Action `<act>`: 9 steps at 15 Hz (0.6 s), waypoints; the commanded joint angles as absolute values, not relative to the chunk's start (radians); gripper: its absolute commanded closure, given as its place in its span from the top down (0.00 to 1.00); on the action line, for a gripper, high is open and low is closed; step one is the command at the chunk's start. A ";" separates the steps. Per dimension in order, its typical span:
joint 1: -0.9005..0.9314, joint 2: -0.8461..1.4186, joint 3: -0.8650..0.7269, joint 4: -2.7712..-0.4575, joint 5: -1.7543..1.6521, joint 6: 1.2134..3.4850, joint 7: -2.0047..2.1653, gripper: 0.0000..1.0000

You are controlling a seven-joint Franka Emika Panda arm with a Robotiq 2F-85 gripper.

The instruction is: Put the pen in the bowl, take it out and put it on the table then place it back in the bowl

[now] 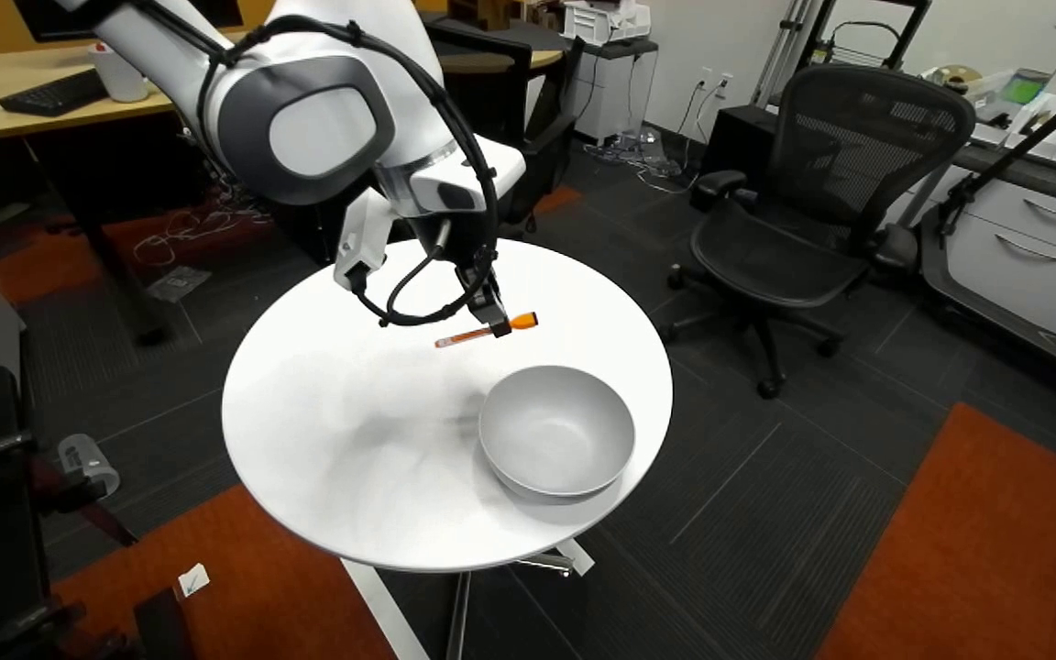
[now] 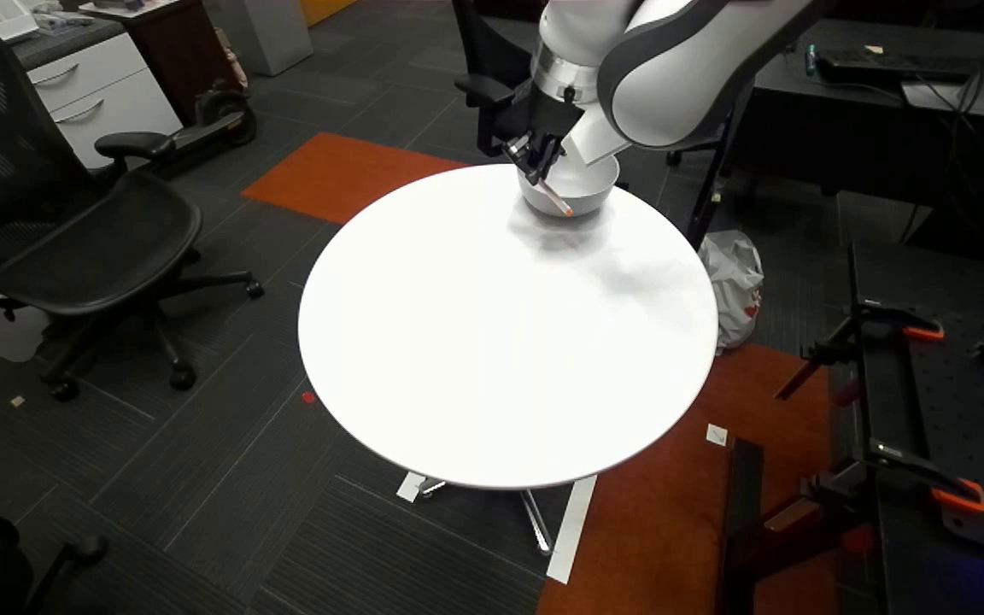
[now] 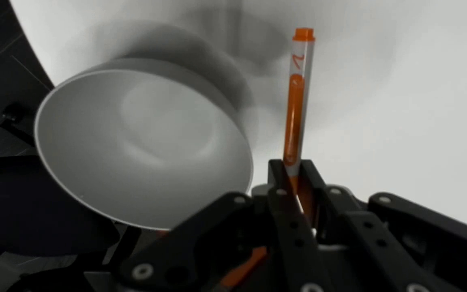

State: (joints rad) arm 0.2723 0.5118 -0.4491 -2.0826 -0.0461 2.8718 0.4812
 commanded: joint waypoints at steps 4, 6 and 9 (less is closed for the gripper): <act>0.142 0.464 -0.437 -2.054 -0.043 2.794 0.477 0.03; 0.096 0.467 -0.424 -2.028 -0.038 2.771 0.463 0.03; 0.038 0.470 -0.398 -1.990 -0.033 2.736 0.442 0.03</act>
State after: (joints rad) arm 0.0966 0.4899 -0.4407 -2.0268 -0.0450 2.7998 0.4747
